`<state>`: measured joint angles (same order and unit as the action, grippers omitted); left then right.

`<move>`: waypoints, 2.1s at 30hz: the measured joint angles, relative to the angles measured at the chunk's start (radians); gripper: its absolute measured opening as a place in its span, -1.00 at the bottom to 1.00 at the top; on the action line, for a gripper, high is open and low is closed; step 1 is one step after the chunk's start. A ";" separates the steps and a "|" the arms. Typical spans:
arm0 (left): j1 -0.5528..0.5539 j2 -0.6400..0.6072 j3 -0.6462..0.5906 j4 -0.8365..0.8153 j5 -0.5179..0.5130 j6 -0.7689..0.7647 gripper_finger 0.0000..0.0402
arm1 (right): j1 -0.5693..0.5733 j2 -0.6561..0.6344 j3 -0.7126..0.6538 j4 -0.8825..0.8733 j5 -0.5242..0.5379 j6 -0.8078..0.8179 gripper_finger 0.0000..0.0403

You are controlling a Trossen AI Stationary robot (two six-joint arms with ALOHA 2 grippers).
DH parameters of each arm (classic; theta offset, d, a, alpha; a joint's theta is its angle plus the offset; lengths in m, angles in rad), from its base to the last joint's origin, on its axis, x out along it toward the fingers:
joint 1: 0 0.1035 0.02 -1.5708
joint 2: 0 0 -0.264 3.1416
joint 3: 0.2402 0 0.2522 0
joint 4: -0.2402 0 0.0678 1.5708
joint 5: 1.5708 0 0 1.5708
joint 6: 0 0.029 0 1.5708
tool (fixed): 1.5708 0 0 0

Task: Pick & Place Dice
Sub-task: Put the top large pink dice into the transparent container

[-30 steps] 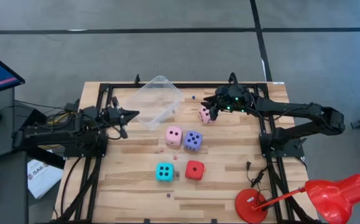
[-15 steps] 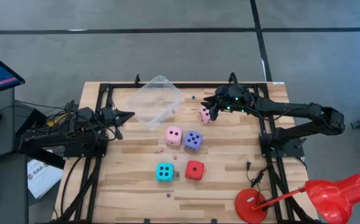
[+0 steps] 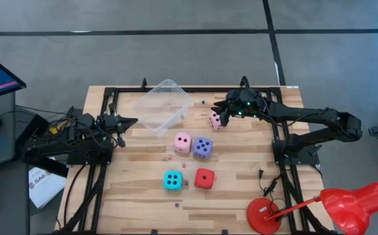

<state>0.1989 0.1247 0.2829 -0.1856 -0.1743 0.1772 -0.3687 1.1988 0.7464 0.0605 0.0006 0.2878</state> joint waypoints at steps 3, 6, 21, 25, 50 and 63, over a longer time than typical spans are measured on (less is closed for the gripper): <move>0.000 -0.049 0.000 -0.040 -0.001 0.000 -0.99 | 0.000 0.000 0.000 0.000 0.000 0.000 -0.31; 0.000 -0.090 0.000 -0.048 -0.001 0.000 -0.99 | 0.000 0.000 0.000 0.000 0.000 0.000 -0.31; 0.000 -0.124 0.000 -0.085 -0.003 -0.001 -0.99 | 0.000 0.000 0.000 0.000 0.000 0.000 -0.31; 0.000 -0.125 -0.012 -0.081 -0.003 -0.021 -0.99 | 0.000 0.000 0.000 0.000 0.000 0.000 -0.31; 0.000 -0.105 -0.124 -0.060 -0.039 -0.030 -0.99 | 0.002 0.000 0.000 0.000 0.000 0.000 -0.31; -0.001 -0.105 -0.124 -0.018 -0.005 -0.046 -0.99 | 0.002 0.000 0.000 0.000 0.000 -0.011 -0.31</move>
<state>0.1978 0.0193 0.1584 -0.2040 -0.1795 0.1317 -0.3672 1.1988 0.7464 0.0603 0.0002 0.2768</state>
